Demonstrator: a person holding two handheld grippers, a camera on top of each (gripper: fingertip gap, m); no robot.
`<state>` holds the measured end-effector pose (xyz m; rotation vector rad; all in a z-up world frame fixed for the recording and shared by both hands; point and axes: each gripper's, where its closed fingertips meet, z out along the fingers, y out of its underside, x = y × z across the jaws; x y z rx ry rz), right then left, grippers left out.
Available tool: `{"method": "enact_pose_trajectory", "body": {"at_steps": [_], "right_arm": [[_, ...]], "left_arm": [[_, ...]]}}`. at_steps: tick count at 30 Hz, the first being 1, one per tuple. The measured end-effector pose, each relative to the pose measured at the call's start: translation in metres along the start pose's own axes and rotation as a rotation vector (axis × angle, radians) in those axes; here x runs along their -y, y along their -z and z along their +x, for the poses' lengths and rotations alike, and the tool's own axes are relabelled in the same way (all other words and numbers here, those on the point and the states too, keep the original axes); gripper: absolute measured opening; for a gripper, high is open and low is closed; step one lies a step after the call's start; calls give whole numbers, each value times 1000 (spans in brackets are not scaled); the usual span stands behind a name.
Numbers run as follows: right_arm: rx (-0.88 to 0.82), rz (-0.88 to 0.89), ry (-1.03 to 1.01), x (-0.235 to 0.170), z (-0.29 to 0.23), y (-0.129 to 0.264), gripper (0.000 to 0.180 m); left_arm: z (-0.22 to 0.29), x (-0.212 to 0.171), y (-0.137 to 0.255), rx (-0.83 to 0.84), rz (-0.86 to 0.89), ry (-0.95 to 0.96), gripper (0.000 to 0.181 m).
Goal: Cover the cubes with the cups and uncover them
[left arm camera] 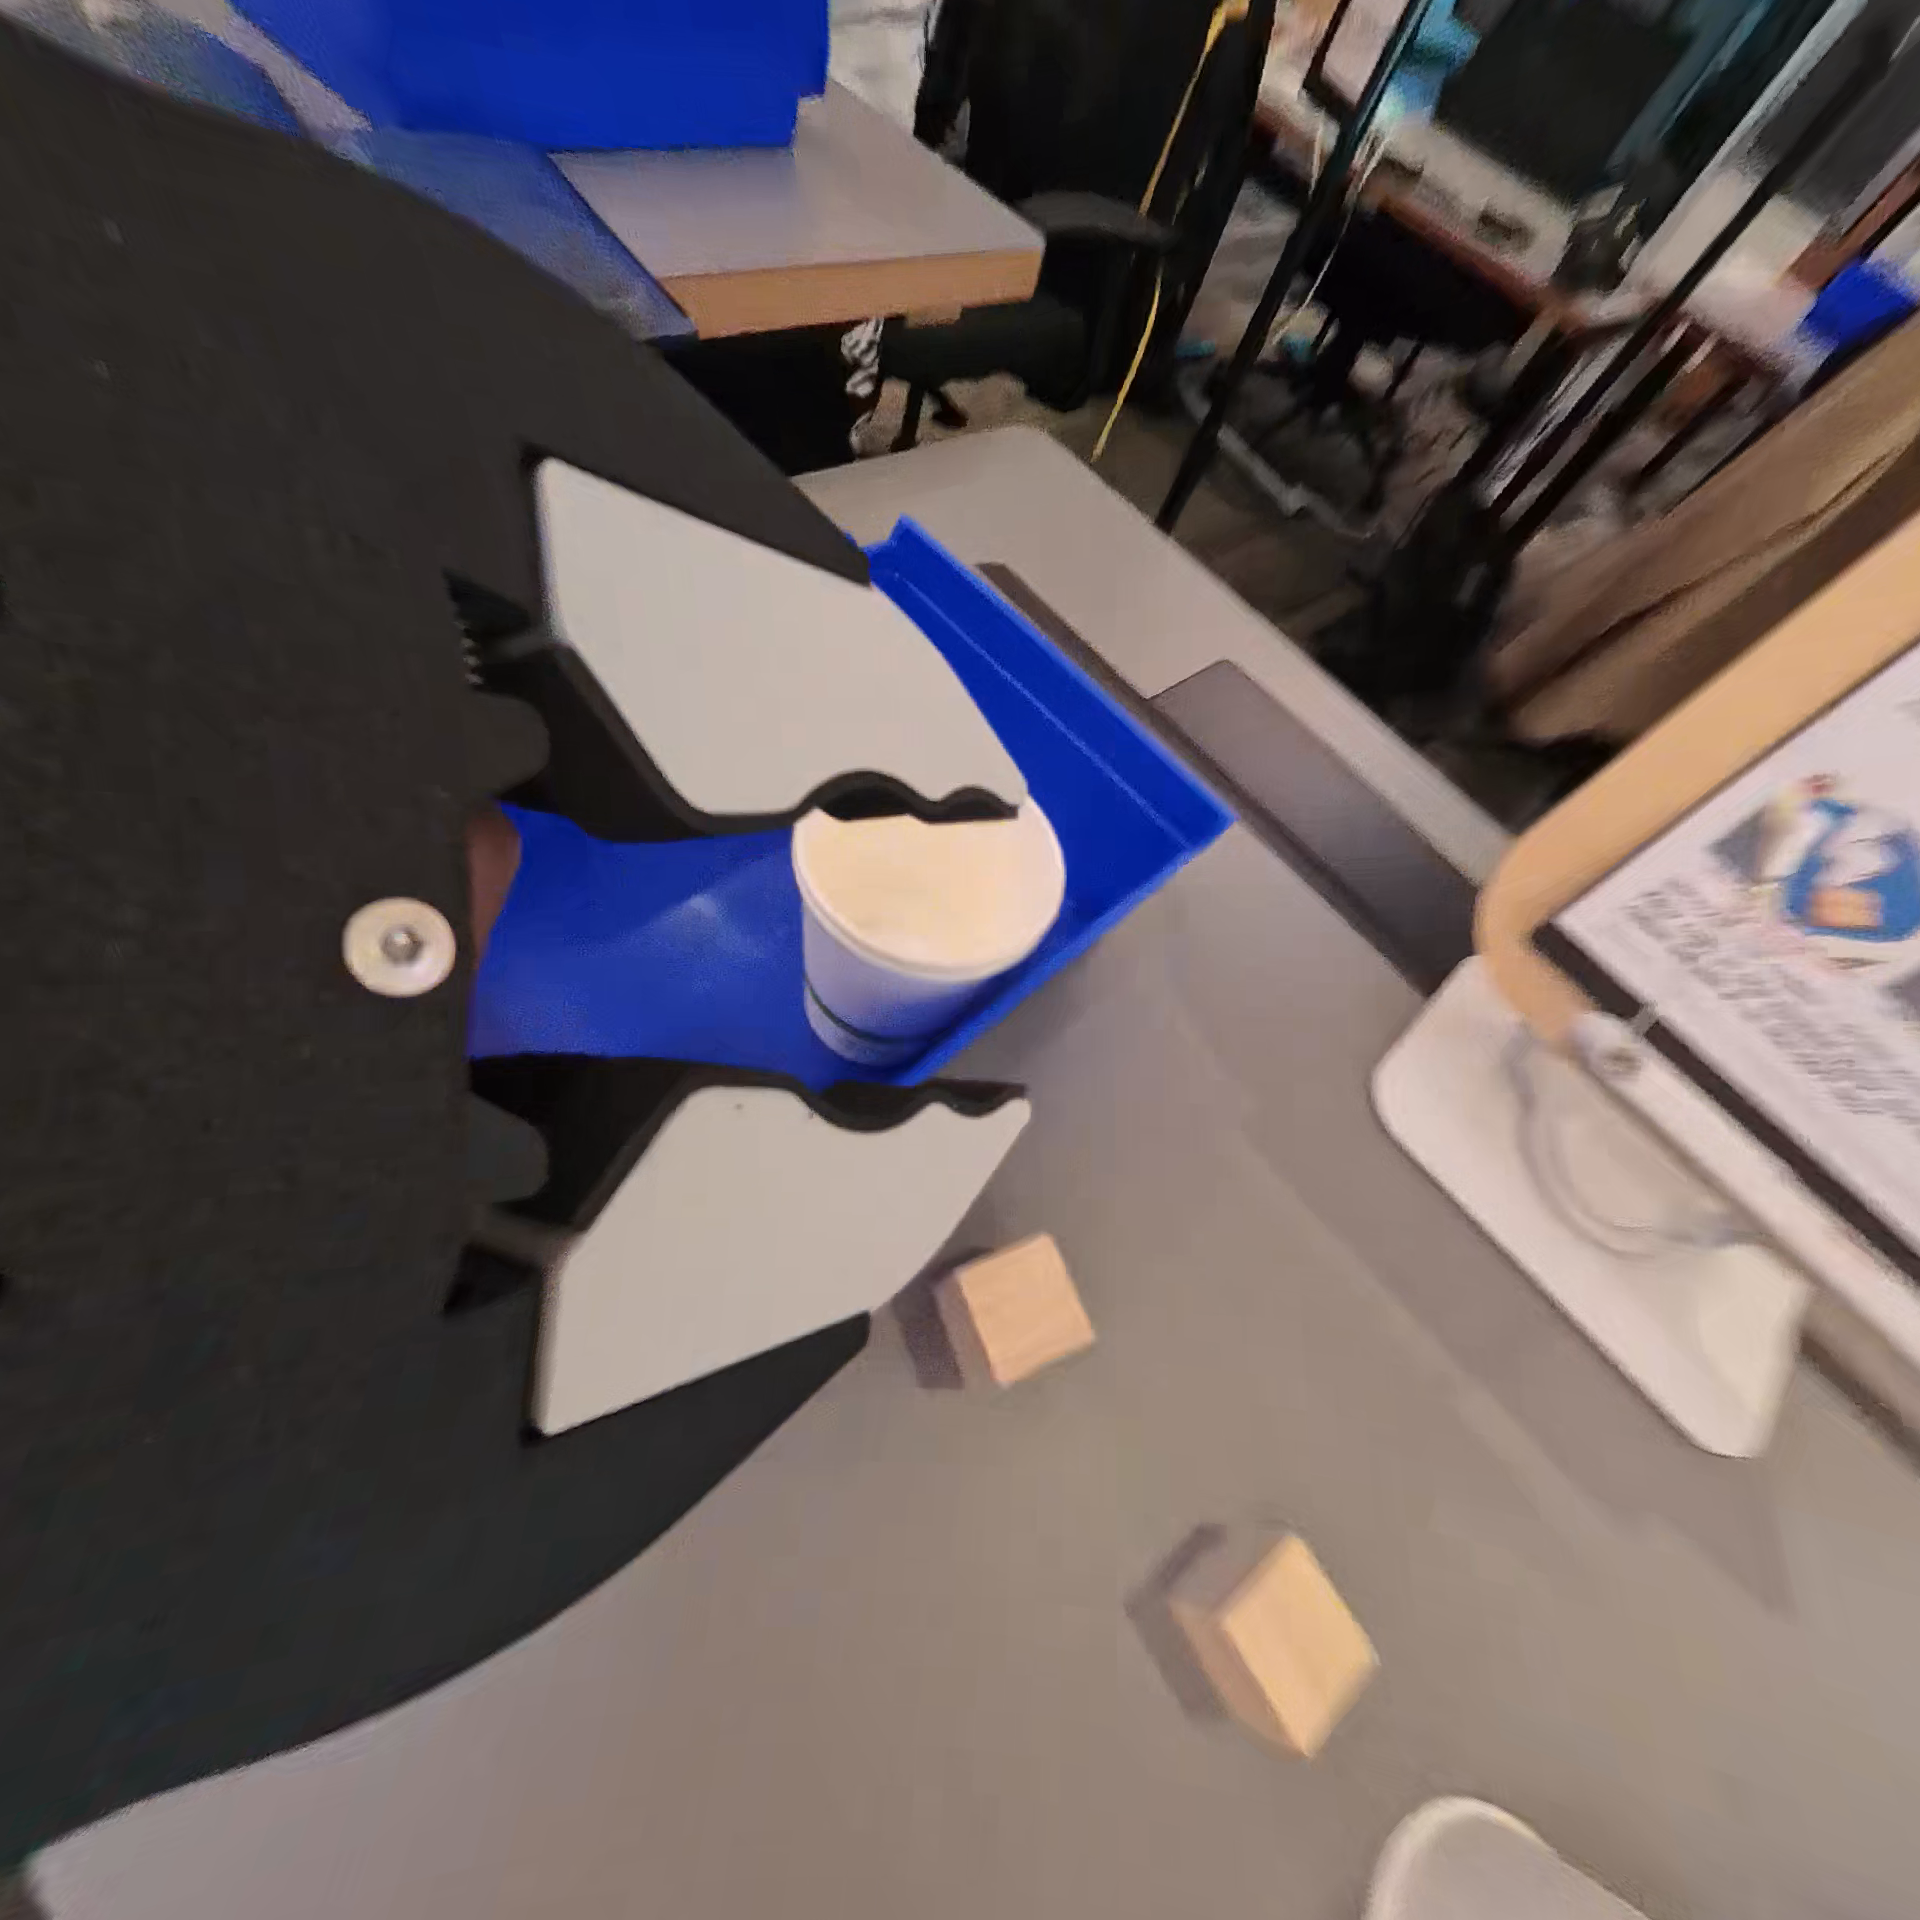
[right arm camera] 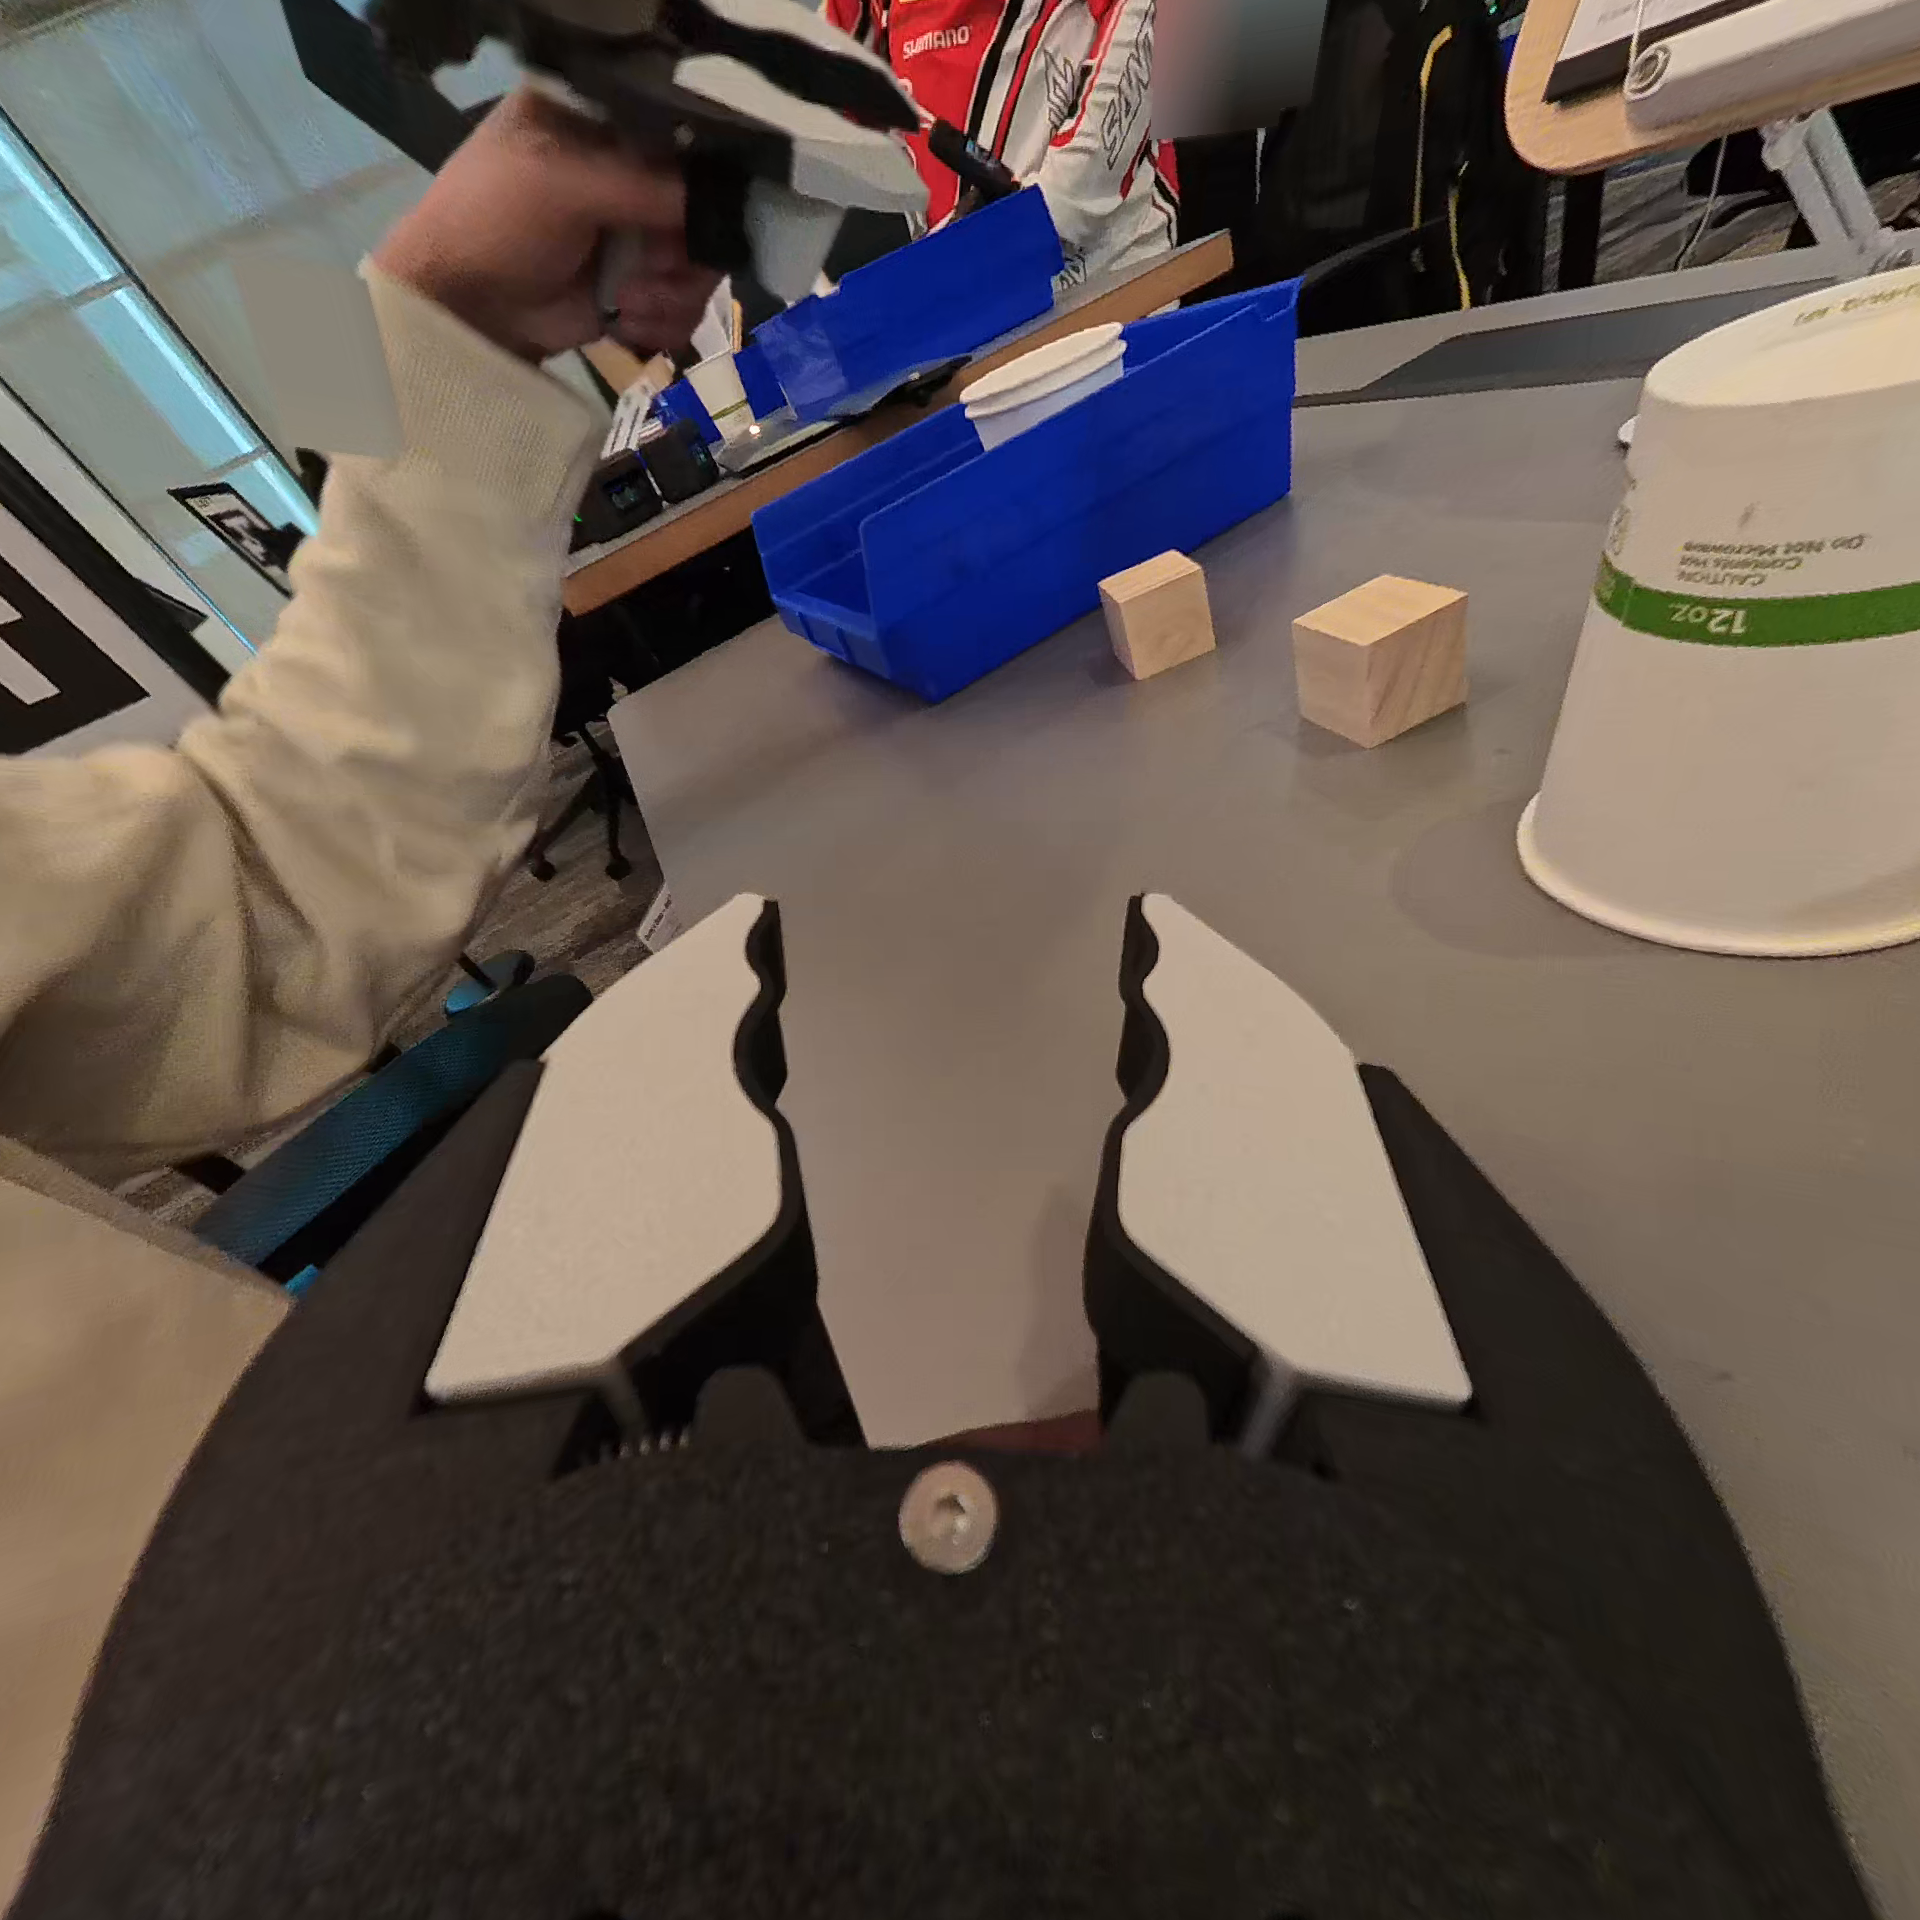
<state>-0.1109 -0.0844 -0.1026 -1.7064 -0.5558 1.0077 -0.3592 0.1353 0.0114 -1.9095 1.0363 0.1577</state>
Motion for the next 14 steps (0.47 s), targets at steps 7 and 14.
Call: {"method": "enact_pose_trajectory", "body": {"at_steps": [7, 14], "right_arm": [[-11, -1, 13, 1, 1, 4, 61], [-4, -6, -16, -2, 2, 5, 60]], "left_arm": [[-19, -51, -54, -324, -357, -4, 35], [-9, -78, -72, -389, -456, -60, 29]]}}
